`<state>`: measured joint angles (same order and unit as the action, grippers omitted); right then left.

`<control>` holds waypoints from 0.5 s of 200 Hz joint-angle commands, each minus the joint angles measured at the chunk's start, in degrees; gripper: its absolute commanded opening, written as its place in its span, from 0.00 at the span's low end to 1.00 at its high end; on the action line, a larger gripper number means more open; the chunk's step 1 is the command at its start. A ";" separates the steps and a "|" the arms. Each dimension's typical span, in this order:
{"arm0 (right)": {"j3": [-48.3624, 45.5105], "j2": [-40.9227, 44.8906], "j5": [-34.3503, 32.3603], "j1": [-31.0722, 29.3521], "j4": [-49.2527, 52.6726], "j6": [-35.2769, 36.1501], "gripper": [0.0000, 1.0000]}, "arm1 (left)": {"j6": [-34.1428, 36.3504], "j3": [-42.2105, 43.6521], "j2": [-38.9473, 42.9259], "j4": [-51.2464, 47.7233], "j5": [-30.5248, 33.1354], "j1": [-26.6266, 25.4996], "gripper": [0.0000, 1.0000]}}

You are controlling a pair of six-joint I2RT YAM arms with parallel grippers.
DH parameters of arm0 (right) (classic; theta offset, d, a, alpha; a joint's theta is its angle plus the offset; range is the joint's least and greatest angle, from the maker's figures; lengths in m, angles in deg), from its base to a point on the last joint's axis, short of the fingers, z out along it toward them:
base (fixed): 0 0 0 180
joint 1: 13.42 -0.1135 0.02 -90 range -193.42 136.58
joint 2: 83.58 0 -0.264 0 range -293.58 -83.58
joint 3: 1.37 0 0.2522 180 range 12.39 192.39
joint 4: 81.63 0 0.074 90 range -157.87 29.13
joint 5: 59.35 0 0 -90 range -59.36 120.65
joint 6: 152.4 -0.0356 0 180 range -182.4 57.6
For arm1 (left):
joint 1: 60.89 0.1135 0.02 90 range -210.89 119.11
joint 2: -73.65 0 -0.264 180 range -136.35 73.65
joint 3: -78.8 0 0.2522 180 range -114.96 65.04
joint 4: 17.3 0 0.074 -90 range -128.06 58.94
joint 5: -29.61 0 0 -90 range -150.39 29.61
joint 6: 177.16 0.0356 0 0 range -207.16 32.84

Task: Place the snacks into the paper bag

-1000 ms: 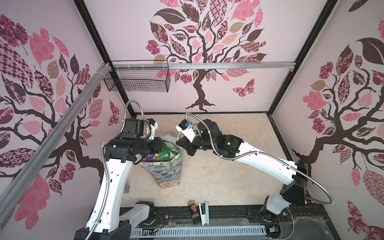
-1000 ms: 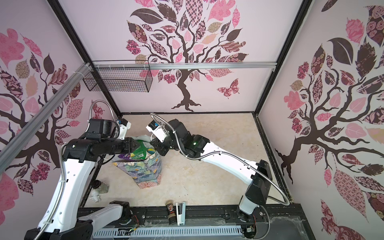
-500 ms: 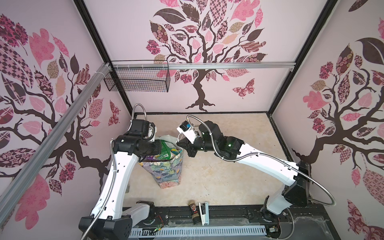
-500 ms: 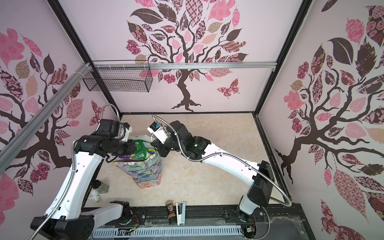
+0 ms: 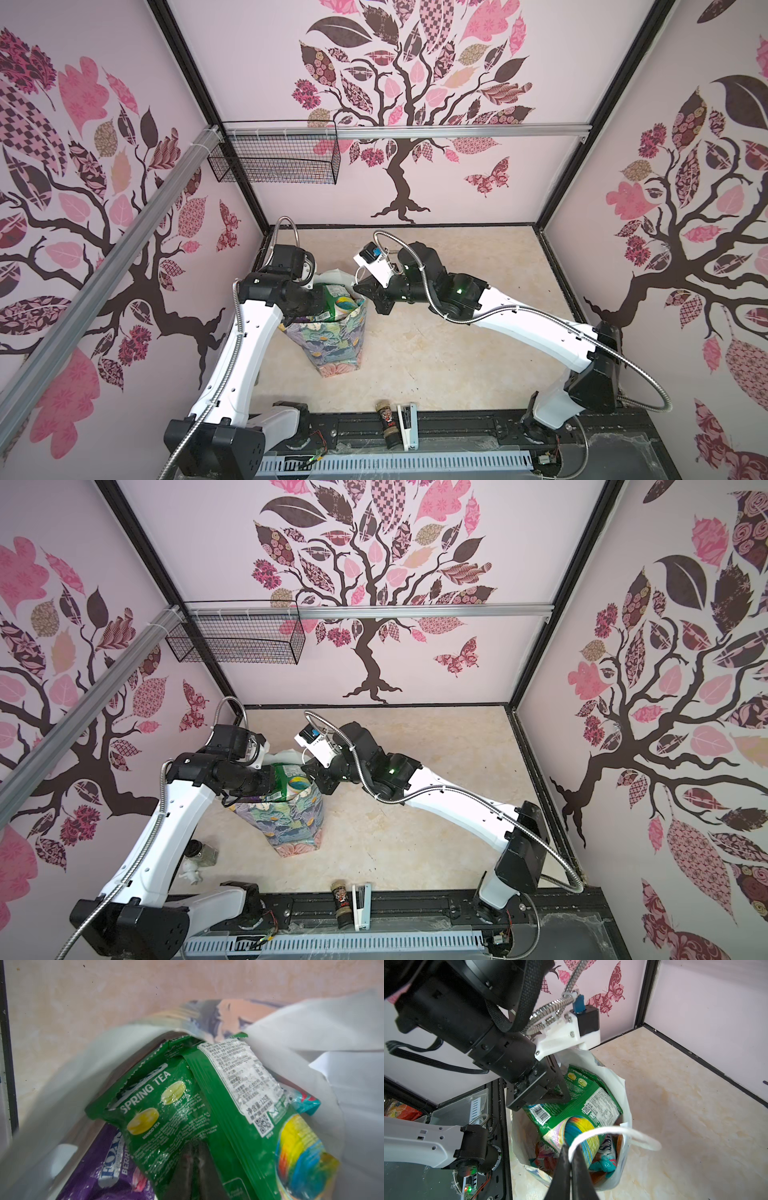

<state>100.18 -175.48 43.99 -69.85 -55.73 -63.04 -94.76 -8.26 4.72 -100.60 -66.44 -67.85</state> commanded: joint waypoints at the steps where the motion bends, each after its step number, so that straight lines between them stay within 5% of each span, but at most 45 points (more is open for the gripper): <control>1: -0.31 3.25 -0.81 0.17 0.29 0.64 0.00 | -0.50 3.39 -0.85 1.54 0.26 -0.16 0.11; 28: -1.35 3.78 -1.18 0.17 0.09 0.46 0.00 | -0.12 3.81 -0.45 3.24 -1.55 -0.21 0.12; 77: -0.19 2.84 -4.83 1.06 0.86 2.29 0.00 | -1.80 -4.11 6.51 3.41 1.98 -0.08 0.64; 100: 1.01 1.73 -4.40 3.90 0.87 2.73 0.00 | -2.03 -11.87 8.39 1.37 2.02 -0.07 0.74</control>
<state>98.96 -174.10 40.54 -68.91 -55.64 -61.93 -96.57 -10.99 10.17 -98.39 -65.34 -67.85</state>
